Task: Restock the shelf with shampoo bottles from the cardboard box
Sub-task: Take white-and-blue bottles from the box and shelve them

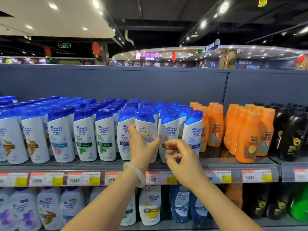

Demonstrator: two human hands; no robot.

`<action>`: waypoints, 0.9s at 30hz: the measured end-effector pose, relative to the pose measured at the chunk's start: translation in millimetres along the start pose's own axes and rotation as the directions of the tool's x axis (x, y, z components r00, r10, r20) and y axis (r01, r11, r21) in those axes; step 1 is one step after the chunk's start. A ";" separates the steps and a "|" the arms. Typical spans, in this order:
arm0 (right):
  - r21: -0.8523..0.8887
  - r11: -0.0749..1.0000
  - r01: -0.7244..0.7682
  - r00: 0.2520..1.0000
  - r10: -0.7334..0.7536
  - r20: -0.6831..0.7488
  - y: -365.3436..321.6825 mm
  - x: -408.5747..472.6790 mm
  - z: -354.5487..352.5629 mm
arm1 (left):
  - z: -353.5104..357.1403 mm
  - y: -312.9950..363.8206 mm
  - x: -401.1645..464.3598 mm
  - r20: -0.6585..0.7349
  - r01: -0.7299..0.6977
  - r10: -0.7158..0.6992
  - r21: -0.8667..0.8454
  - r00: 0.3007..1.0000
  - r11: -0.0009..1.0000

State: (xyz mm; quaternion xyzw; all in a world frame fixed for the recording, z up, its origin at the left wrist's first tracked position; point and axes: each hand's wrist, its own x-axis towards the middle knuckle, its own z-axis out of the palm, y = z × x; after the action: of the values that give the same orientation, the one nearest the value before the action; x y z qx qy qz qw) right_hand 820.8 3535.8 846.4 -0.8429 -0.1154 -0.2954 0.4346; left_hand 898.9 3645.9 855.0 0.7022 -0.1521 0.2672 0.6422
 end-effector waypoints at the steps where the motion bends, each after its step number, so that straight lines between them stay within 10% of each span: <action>1: 0.006 1.000 -0.002 1.000 0.002 0.000 0.5 -0.9 -0.9 | 1.5 -5.4 -0.9 -0.002 0.010 -0.009 0.017 1.000 1.000; 20: -0.270 0.936 0.226 0.971 -0.240 -0.021 -46.4 75.2 -20.7 | 1.7 -22.4 4.6 0.109 0.029 -0.030 0.004 0.994 1.000; 27: -0.618 0.704 0.350 0.915 -0.117 0.386 -69.5 133.8 -16.9 | -16.6 -29.8 -15.9 0.110 -0.051 0.028 0.213 0.994 0.976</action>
State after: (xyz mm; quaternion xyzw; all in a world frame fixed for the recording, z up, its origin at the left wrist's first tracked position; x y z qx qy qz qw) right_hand 889.6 3555.2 980.2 -0.9565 -0.1758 -0.2305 0.0327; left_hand 899.6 3664.0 822.0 0.7779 -0.1700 0.2570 0.5477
